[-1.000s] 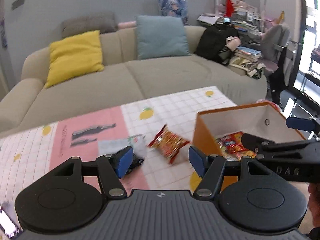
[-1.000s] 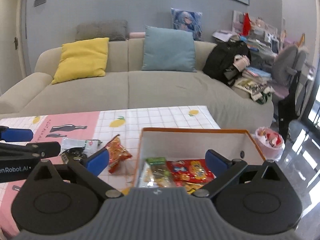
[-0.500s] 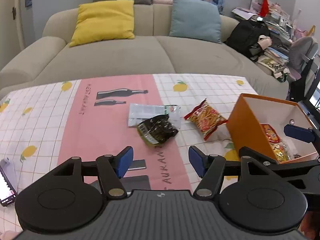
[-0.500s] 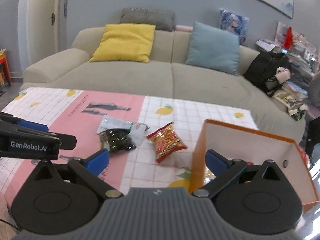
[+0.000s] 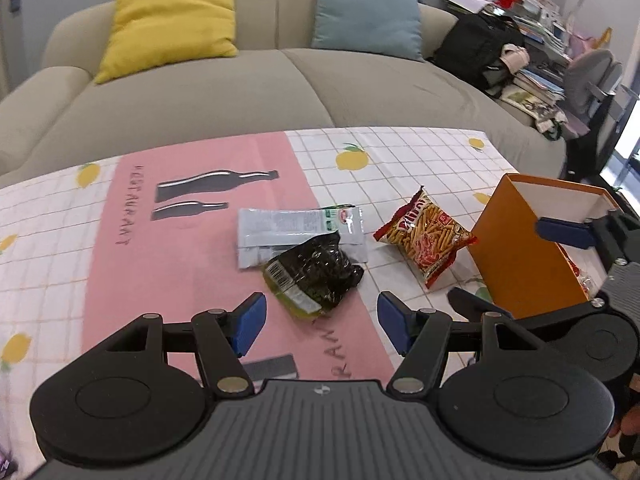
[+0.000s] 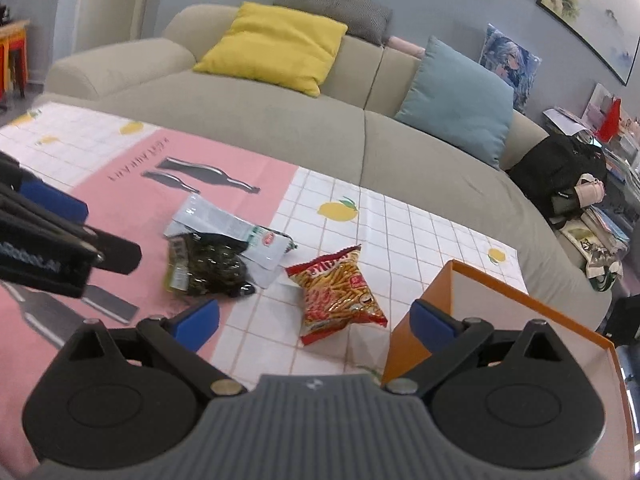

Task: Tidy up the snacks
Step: 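Grasp the dark seaweed pack with the left tool while the right tool grasps the red Mimi fries bag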

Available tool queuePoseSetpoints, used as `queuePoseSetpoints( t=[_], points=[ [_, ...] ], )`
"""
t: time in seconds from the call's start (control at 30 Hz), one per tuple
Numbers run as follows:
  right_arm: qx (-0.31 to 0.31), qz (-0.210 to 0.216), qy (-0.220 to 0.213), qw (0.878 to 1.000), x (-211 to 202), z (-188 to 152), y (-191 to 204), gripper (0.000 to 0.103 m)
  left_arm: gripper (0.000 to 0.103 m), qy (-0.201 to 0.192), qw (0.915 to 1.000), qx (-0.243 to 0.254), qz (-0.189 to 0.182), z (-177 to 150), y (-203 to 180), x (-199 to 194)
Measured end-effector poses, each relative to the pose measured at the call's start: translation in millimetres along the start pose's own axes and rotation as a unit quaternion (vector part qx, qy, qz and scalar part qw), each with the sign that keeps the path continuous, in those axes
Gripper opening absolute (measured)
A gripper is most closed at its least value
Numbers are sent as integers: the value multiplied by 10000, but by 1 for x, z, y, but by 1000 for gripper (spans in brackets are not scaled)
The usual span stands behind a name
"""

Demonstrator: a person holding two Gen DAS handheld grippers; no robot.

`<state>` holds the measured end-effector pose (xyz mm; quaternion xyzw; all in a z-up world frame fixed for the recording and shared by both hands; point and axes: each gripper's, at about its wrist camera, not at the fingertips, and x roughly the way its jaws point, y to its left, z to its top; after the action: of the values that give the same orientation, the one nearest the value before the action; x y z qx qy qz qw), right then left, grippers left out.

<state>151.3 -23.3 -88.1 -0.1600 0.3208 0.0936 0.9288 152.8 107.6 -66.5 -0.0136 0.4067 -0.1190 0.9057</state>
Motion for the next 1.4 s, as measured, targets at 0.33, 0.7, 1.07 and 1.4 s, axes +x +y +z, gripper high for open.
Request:
queuePoseSetpoints(
  t=[0.33,0.7,1.07,1.4],
  points=[
    [-672,484,553,9950,66,25,-17,89,75,301,9915,1148,-527,24,11,57],
    [-140,781,1129,9904,119,42,-40,87,76,642,9857,1285,-885,40,20,116],
    [-7,792,1680,9826,147,41,-35,71,66,1011,9847,1180,-790,30,11,132],
    [1078,1103,1613,9748,115,13,-37,46,40,1072,9937,-26,-330,10,8,109]
  ],
)
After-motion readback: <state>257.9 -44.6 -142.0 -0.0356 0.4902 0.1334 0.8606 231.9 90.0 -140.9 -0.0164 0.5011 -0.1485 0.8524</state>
